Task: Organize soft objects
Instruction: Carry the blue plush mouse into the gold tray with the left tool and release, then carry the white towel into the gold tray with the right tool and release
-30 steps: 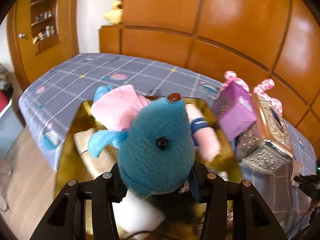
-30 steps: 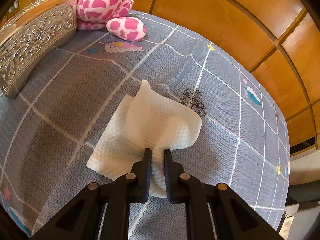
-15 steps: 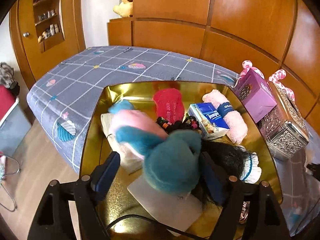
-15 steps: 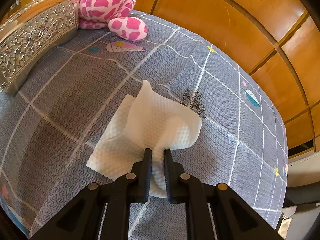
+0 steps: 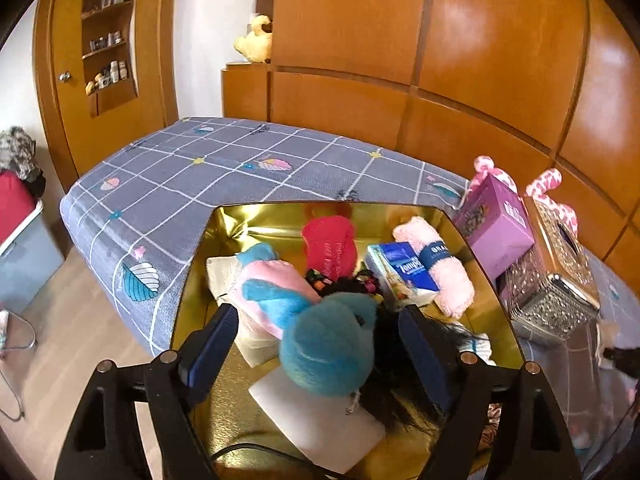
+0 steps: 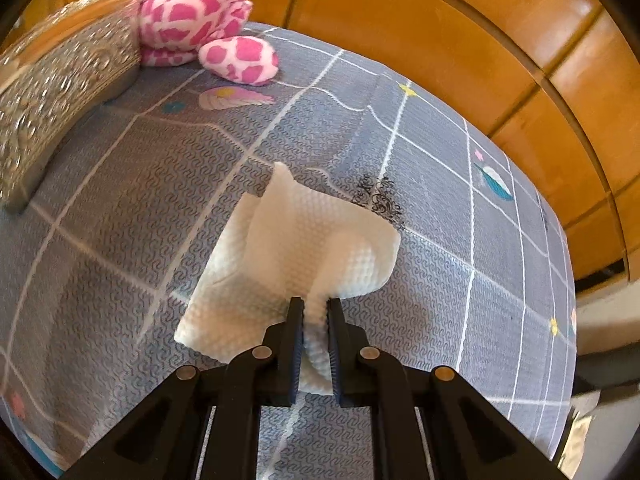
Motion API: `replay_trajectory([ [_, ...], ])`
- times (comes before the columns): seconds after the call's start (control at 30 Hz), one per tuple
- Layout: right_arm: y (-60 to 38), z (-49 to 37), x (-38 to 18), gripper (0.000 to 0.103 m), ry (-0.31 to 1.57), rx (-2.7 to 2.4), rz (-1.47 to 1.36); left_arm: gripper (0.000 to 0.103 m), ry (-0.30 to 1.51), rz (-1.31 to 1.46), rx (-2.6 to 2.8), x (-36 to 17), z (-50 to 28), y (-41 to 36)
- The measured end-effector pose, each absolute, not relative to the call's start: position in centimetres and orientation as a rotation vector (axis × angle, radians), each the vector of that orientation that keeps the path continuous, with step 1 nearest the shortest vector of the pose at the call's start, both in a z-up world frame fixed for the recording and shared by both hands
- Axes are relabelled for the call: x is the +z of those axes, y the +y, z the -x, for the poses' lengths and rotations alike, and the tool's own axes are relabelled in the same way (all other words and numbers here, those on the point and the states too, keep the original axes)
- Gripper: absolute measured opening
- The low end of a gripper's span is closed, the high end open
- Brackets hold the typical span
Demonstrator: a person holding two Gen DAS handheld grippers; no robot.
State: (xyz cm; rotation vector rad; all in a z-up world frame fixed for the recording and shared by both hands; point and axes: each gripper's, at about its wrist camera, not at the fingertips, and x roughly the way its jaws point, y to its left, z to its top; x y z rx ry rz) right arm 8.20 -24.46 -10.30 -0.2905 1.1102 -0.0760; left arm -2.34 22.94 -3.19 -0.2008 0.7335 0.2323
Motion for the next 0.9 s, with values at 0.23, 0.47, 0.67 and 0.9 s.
replay_trajectory([
  [0.23, -24.9, -8.0, -7.3, 0.008, 1.037, -0.023, 0.006, 0.083, 0.741, 0.181, 0.169, -3.1, 2.4, 20.8],
  [0.47, -21.6, -7.0, -3.7, 0.008, 0.932, 0.107, -0.074, 0.083, 0.746, 0.182, 0.153, -3.2, 2.3, 20.1],
  [0.67, -17.5, -5.5, -1.0, 0.008, 0.864, 0.233, -0.035, 0.083, 0.769, 0.195, 0.199, -3.5, 2.1, 20.8],
  [0.9, -11.8, -3.1, 1.1, 0.008, 0.815, 0.423, 0.049, 0.083, 0.766, 0.211, 0.245, -3.4, 2.3, 21.6],
])
